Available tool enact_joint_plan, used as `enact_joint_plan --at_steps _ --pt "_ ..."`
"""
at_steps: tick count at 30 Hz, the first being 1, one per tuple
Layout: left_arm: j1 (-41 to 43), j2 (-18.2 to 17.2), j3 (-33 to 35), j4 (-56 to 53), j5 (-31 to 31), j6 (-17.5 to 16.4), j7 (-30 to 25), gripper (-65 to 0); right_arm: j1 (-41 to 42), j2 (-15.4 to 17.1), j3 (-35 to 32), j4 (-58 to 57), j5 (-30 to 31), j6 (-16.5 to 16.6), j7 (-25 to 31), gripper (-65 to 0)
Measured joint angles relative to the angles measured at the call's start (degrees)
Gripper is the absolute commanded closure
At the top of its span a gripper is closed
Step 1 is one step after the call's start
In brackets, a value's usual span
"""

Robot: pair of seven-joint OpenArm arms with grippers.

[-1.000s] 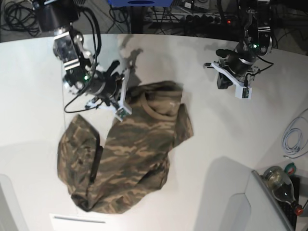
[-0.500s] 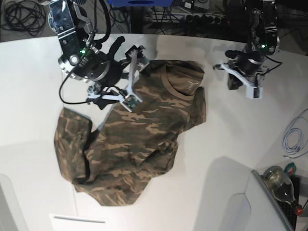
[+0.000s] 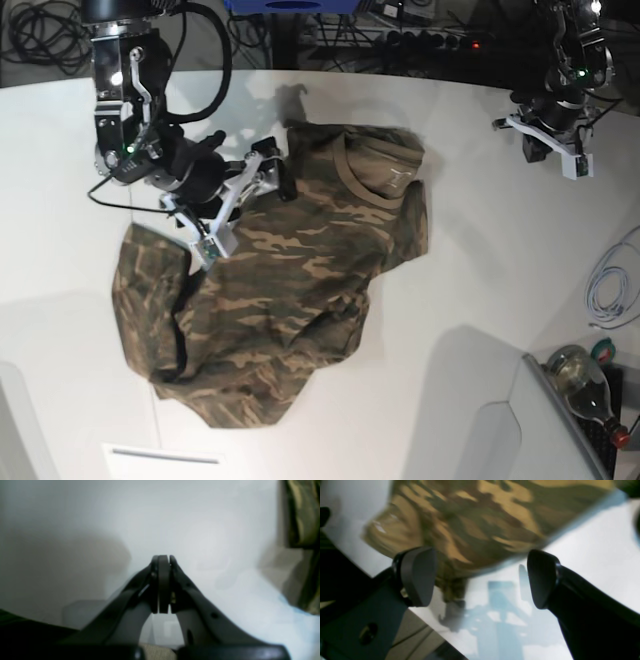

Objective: Layout the t-shirt on the table in an organized manner, then fold the t-shirt properly
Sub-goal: 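Drag the shirt collar edge with the right gripper to spread it flat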

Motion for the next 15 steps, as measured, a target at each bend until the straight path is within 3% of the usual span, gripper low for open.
enact_joint_plan --at_steps 6,7,8,11,12,14,15 --pt "0.55 0.09 0.15 0.0 0.0 -0.13 0.04 0.0 3.74 0.17 -3.41 -8.9 -0.17 -0.11 0.13 -52.1" --pt "0.57 0.2 0.22 0.0 0.0 -0.13 0.11 0.0 3.54 0.09 -3.45 -8.9 -0.15 -0.11 0.11 -48.3" --pt "0.55 0.22 0.28 0.0 0.0 -0.13 0.07 0.0 3.26 -0.07 -3.45 -8.9 -0.07 -0.11 -0.02 -39.8" --pt "0.55 0.7 0.33 0.07 0.0 -0.11 0.02 0.0 2.36 -0.04 -3.45 -6.73 3.26 -0.15 -1.84 -3.6" --pt "0.55 0.83 0.42 0.09 -0.02 -0.13 0.02 0.0 2.12 0.0 -3.43 -4.76 4.94 -0.2 -4.55 0.0" --pt "0.59 1.01 0.92 0.09 -0.02 -0.11 0.04 0.0 2.03 -0.02 -3.43 0.0 7.74 -0.81 -9.73 -4.1" --pt "0.57 0.87 1.64 0.09 0.07 0.09 0.04 0.0 2.05 -0.04 -3.39 3.04 8.83 -0.63 -12.39 -2.7"
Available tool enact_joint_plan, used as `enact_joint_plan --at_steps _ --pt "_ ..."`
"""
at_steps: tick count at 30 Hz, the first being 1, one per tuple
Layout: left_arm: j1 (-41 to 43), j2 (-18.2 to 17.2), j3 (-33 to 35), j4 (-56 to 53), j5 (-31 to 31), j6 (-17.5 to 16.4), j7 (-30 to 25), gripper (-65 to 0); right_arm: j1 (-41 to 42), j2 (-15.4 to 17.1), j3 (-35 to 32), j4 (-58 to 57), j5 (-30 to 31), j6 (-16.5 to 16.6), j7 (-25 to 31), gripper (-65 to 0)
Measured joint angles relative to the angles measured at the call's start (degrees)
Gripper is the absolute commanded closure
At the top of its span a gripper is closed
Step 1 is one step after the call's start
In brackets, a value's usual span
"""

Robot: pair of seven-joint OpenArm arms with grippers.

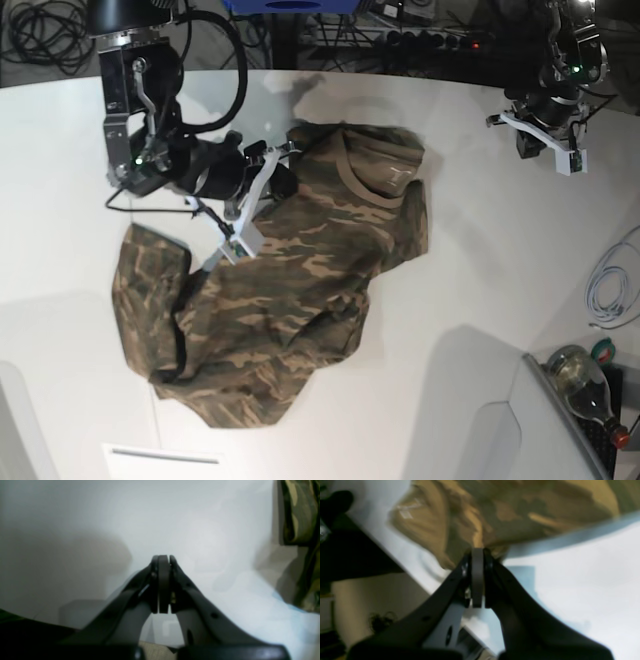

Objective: Layout the t-shirt on the table in an organized manner, then fold the t-shirt properly
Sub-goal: 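Drag the shirt collar edge with the right gripper to spread it flat, then grasp the shirt with both grippers and lift it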

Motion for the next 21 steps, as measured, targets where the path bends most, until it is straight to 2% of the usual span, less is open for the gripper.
enact_joint_plan --at_steps 1,4,9,11,12,13,16,18,19,21 --pt "0.0 -0.04 0.5 0.0 -0.09 -0.07 -0.02 0.0 0.15 -0.02 0.13 3.08 1.49 0.07 -1.55 -0.5" --pt "-0.17 0.13 1.18 0.17 -0.07 -0.22 0.02 0.0 3.21 -0.39 0.24 9.46 3.08 0.33 -5.42 -0.3" --pt "0.0 0.0 2.93 2.38 0.17 -0.07 0.2 0.0 12.72 -0.26 0.33 4.98 2.62 0.09 -6.12 -0.8" --pt "0.0 0.13 3.1 3.45 0.07 -0.24 0.02 0.0 13.88 0.66 1.62 2.73 1.92 -2.97 -6.12 -1.4" --pt "-0.02 0.11 3.08 3.76 0.11 -0.24 -0.02 0.0 12.92 1.11 3.02 2.58 2.05 -4.9 -5.51 -3.6" --pt "-0.02 0.09 2.8 3.82 0.09 -0.24 -0.07 0.0 11.06 1.55 4.24 2.67 2.54 -5.29 -5.07 -7.8" --pt "0.17 0.0 2.38 3.76 0.17 -0.07 0.0 0.0 1.86 2.01 5.97 2.36 2.89 -6.58 -5.31 -31.5" --pt "0.28 0.0 2.54 3.72 0.15 -0.09 0.04 0.0 -2.8 1.6 5.95 1.2 3.02 -6.45 -1.42 -44.7" --pt "0.33 -0.2 2.58 3.69 0.15 -0.11 0.04 0.0 -3.96 1.42 5.75 0.44 3.34 -6.34 1.64 -46.8" --pt "0.48 -0.55 2.58 3.72 0.15 -0.09 -0.02 0.0 -4.24 1.27 5.62 -1.68 4.09 -6.29 5.88 -45.6"
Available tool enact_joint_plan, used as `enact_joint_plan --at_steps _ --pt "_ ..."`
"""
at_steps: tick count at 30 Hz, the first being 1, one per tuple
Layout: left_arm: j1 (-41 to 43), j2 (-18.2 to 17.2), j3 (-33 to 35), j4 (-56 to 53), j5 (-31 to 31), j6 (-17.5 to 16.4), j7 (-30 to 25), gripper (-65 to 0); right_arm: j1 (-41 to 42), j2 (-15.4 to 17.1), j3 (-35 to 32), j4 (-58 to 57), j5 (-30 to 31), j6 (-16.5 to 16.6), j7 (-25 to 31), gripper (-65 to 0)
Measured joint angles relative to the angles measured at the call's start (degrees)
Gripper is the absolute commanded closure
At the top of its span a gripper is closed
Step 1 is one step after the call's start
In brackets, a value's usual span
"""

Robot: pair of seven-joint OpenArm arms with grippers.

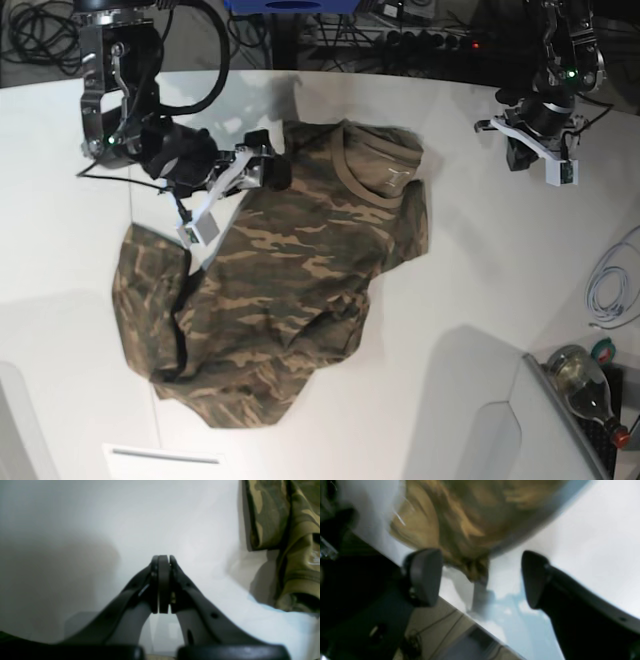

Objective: Layout the t-shirt on the table in an organized manner, then fold the t-shirt properly
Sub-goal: 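Grasp the shirt with both grippers and lift it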

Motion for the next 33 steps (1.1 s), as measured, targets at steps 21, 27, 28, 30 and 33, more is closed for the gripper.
enact_joint_plan --at_steps 21,27,28,30,33 --pt "0.46 -0.02 0.17 -0.02 0.07 0.04 0.02 0.0 5.22 0.11 -8.52 4.24 4.98 -0.66 -9.33 0.0" --pt "-0.04 0.33 5.31 0.13 0.09 -0.2 0.02 0.0 14.49 -1.42 -8.13 10.12 4.83 -0.39 -14.71 -0.3" --pt "-0.15 0.37 6.16 0.22 0.02 -0.15 0.0 0.0 15.56 -1.4 -8.17 9.88 4.9 -0.46 -14.56 -0.3" --pt "-0.13 0.09 7.74 0.24 0.04 -0.09 0.02 0.0 17.27 -1.38 -8.41 8.63 4.83 -0.44 -15.08 -0.3" --pt "0.07 -0.33 12.02 0.24 0.44 0.28 0.0 0.0 20.76 -1.25 -8.74 7.48 4.31 -0.33 -13.92 -0.3"
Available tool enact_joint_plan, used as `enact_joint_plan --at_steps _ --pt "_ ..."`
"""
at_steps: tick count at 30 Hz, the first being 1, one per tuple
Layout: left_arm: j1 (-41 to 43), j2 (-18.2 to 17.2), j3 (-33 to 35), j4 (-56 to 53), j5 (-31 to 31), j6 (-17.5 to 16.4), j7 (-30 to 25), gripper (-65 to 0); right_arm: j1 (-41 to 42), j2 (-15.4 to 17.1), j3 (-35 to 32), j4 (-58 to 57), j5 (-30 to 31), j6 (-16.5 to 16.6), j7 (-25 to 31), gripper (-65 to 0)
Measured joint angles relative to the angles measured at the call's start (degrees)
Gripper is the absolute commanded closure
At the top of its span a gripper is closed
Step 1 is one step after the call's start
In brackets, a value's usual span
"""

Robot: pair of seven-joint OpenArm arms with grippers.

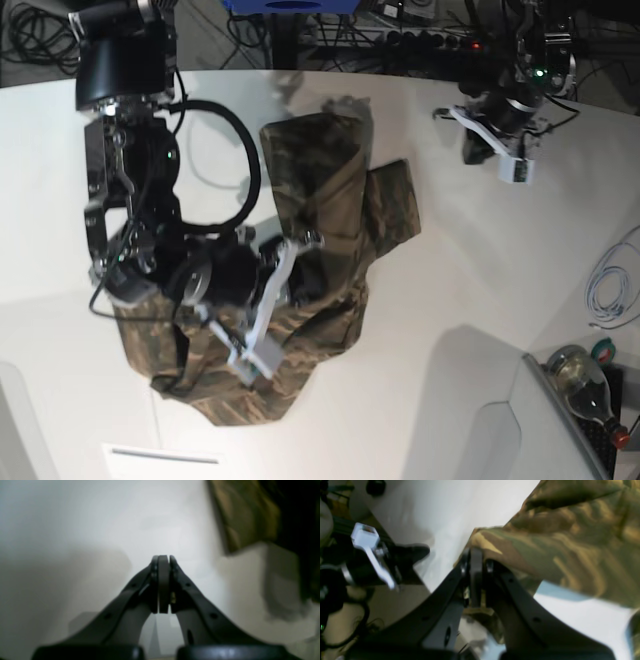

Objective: Layout the t-shirt on the table in an organized manner, then fold the t-shirt properly
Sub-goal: 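Grasp the shirt with both grippers and lift it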

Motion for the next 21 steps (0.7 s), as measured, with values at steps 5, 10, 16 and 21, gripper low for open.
enact_joint_plan --at_steps 5,10,16,21 --pt "0.07 0.39 8.33 2.73 -0.15 -0.2 -3.34 0.0 6.64 3.82 0.31 0.02 0.74 -0.02 2.45 -0.3" --pt "-2.47 0.81 17.4 2.01 -0.2 0.61 -11.87 0.0 7.08 9.25 2.19 0.0 0.68 0.0 2.16 -0.3" --pt "-13.81 4.85 27.28 -8.63 3.93 5.18 -12.52 0.0 5.03 12.63 4.85 -0.13 0.44 0.24 2.12 -0.2" --pt "-19.06 8.59 28.39 -16.76 9.03 5.33 -12.41 0.0 4.22 15.72 4.83 -0.26 0.63 0.24 4.39 -0.2"
